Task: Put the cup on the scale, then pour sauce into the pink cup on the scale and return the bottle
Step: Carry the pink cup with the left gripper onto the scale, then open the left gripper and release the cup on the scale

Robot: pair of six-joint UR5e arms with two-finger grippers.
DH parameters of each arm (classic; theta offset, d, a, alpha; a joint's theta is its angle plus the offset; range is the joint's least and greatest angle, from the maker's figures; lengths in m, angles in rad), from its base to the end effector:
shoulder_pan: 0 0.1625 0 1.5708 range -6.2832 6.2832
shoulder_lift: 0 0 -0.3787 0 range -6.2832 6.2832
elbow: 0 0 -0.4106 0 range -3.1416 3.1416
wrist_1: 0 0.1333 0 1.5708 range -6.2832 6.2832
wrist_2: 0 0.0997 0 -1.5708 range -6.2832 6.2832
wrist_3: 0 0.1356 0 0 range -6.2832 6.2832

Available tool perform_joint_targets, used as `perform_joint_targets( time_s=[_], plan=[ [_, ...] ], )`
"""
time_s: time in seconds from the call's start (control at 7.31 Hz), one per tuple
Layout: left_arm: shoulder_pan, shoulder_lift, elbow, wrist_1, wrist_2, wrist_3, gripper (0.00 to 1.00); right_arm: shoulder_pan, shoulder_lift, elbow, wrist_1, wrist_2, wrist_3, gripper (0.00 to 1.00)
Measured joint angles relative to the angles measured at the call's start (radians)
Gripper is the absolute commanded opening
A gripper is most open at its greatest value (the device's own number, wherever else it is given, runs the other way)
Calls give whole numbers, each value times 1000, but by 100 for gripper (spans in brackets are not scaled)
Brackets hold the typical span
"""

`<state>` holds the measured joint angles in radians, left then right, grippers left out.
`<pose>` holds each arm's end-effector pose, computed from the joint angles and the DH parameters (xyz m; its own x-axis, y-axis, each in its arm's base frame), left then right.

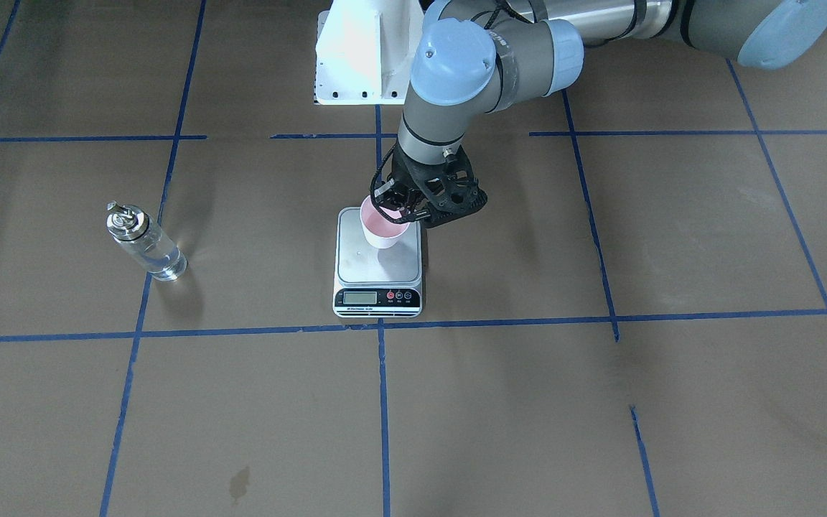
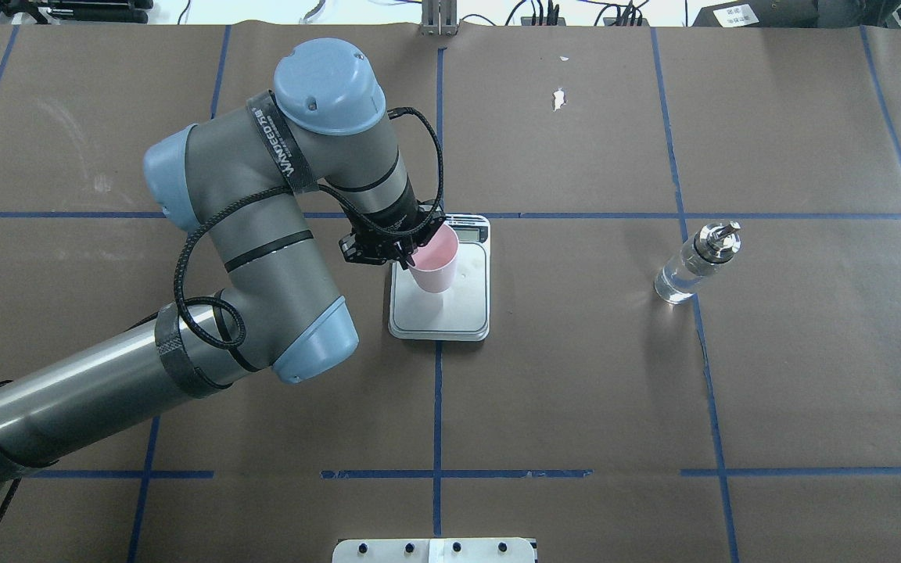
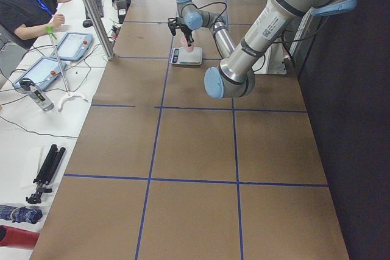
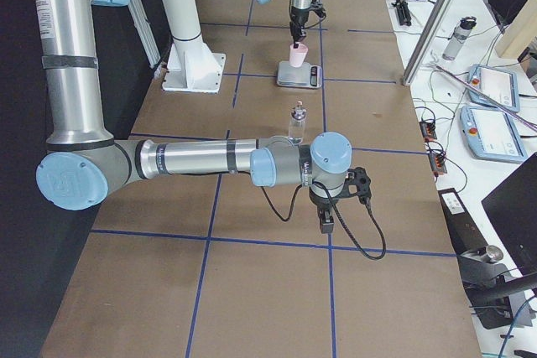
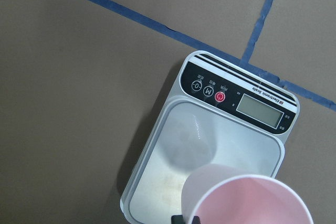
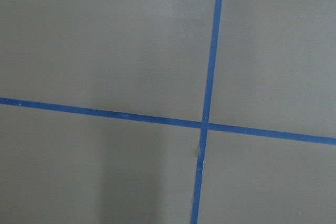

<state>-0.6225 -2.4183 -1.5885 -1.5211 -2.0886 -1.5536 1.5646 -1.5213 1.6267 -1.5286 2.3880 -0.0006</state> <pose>0.5336 -0.4644 0.1088 0.5605 -0.3839 -0.7338 0.2042 0.9228 -0.3267 0.0311 -0.5395 0.5747 0.6836 -0.1121 0.7212 0.0065 0.9890 0.1475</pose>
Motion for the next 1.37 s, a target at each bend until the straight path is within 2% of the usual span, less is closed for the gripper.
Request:
perform_joint_targets(
  time_s=[0.55,1.09,1.23,1.37],
  plan=[
    [20,-5,5,-7,4,-21,0,-50,-80,181,-1,-1,182,100],
    [20,-3,30,-40,23,-21,0,-91,-107,239,-1,-3,244,100],
    [18,-2,33,-44,24,-21,34,-108,-107,246,0,-6,269,100],
    [16,-1,33,-48,24,-21,75,-127,-108,256,0,-10,291,100]
  ],
)
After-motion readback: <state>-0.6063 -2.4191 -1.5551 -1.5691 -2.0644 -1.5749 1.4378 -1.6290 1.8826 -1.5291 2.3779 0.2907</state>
